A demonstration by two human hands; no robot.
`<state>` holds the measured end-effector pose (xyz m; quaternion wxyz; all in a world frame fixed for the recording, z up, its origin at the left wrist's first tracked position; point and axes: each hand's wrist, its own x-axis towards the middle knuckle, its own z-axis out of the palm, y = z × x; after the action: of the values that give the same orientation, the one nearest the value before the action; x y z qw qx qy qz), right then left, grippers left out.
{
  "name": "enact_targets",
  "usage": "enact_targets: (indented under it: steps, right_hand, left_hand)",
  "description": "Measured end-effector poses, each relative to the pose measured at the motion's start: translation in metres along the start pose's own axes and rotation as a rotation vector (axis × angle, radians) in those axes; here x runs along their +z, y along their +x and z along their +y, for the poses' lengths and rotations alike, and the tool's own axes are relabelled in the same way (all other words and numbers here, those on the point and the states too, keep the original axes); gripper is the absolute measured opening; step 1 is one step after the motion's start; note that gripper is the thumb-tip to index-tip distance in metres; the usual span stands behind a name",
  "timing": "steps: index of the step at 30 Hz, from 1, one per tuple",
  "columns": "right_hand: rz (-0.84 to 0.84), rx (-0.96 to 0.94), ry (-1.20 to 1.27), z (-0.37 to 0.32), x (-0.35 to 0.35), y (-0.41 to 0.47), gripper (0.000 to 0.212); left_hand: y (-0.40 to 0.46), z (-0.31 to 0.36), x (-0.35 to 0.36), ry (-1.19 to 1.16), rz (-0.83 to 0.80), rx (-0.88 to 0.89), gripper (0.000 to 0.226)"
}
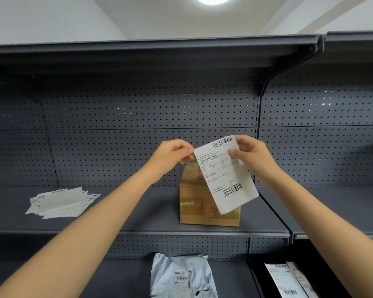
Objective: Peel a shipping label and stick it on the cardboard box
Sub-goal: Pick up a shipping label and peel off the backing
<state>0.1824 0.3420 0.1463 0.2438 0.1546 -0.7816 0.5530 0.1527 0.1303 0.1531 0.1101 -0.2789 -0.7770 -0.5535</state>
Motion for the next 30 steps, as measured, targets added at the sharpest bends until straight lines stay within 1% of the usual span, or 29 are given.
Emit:
enact_targets:
  steps: [7,13,20,23,25,28,29,30]
  right_hand:
    - [-0.019,0.007,0.011,0.003,0.004,-0.001,0.024]
    - [-0.041,-0.002,0.003,0.006,0.005,-0.001,0.026]
    - [-0.038,0.031,0.060,0.010,0.007,-0.001,0.024]
    - [-0.031,0.044,0.057,0.011,0.010,-0.001,0.026]
    - [-0.022,0.049,0.040,0.011,0.013,0.000,0.034]
    - [0.035,0.072,-0.025,0.012,0.020,-0.001,0.064]
    - [0.066,0.069,-0.062,0.013,0.023,-0.002,0.073]
    - [0.099,0.050,-0.110,0.015,0.026,-0.003,0.077]
  left_hand:
    - [0.000,-0.004,-0.001,0.020,-0.027,-0.012,0.020]
    - [0.000,-0.008,-0.002,0.026,-0.085,-0.030,0.024]
    - [0.001,-0.013,0.002,-0.131,-0.099,-0.085,0.018]
    - [0.001,-0.015,0.006,-0.190,-0.102,-0.099,0.018]
    - [0.001,-0.015,0.009,-0.264,-0.089,-0.114,0.019]
    - [0.002,-0.015,0.016,-0.406,-0.060,-0.125,0.022]
    - [0.002,-0.014,0.018,-0.442,-0.053,-0.127,0.023]
    - [0.003,-0.014,0.020,-0.469,-0.042,-0.126,0.023]
